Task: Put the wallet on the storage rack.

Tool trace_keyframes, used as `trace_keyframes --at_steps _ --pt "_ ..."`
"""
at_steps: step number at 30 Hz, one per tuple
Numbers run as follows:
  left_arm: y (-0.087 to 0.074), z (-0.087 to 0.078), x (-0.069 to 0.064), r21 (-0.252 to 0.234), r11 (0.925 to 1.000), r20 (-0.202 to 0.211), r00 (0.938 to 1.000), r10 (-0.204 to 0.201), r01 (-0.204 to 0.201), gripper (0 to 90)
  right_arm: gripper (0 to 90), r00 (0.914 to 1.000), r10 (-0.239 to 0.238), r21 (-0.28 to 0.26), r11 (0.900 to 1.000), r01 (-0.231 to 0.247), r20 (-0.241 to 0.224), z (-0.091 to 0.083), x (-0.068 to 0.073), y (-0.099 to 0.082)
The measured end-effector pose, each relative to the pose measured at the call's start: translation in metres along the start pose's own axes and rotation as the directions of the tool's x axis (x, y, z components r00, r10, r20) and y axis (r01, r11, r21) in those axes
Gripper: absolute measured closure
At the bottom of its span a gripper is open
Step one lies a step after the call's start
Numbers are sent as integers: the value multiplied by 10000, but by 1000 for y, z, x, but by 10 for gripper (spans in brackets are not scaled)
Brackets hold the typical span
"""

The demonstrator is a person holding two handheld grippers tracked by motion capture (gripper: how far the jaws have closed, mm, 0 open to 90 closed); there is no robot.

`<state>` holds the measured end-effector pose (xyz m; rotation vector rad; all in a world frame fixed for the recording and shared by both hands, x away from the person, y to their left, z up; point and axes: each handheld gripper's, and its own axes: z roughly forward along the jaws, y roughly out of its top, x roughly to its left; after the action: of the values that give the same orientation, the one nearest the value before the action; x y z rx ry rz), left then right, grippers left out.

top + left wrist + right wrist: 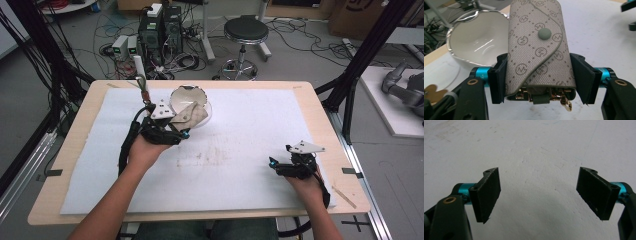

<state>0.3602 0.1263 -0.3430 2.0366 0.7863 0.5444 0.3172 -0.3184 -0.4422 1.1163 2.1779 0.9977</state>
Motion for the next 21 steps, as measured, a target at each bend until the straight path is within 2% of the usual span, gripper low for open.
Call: trace_keyframes --at_steps 8,16,21 --pt "3 5 14 283 9996 -326 9994 89 -79 363 199 10000 -55 29 10000 55 29 1 0 0" --pt "14 22 29 842 9963 -668 9976 197 -140 362 199 10000 -26 36 10000 26 -10 1 1 0" --pt "20 37 36 1215 9925 -723 9972 208 -119 362 199 10000 -58 35 10000 58 -5 2 1 0"
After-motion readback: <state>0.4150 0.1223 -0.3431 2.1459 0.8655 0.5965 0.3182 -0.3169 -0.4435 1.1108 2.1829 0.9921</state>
